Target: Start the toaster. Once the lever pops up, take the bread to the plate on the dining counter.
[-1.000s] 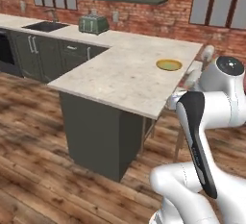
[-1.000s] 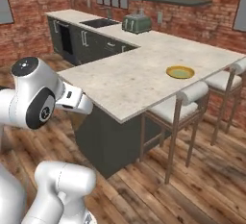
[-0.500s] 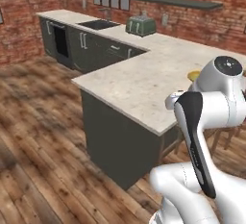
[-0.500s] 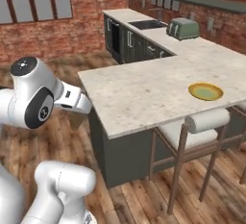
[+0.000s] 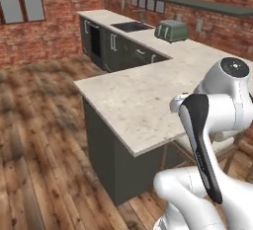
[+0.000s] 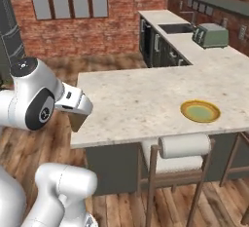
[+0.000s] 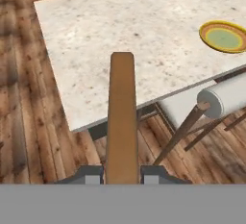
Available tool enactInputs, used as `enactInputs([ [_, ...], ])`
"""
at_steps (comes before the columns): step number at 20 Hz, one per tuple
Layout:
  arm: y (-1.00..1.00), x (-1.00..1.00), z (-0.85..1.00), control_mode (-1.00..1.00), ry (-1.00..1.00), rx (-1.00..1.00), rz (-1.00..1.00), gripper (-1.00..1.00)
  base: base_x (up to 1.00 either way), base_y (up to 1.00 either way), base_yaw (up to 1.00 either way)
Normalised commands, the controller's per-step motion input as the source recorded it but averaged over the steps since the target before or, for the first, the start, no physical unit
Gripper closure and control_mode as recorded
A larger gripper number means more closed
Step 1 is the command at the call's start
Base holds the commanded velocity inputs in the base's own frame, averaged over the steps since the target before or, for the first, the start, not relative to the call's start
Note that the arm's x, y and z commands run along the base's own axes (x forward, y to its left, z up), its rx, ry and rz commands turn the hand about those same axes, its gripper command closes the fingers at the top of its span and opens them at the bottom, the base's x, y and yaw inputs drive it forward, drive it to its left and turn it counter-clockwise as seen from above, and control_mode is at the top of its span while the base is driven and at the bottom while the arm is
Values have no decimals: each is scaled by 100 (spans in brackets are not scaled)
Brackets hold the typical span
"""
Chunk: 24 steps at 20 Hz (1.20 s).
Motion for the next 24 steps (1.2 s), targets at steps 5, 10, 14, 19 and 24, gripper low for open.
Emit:
enactInputs([
  [5, 0, 0, 0, 100, 0, 0, 0, 100, 9, -100, 41],
  [10, 0, 0, 0, 100, 0, 0, 0, 100, 3, -100, 35],
  [14, 0, 0, 0, 100, 0, 0, 0, 100, 7, -98, 27],
  [19, 0, 0, 0, 100, 0, 0, 0, 100, 20, -76, 16],
  [24, 0, 0, 0, 100, 0, 0, 0, 100, 36, -62, 9],
])
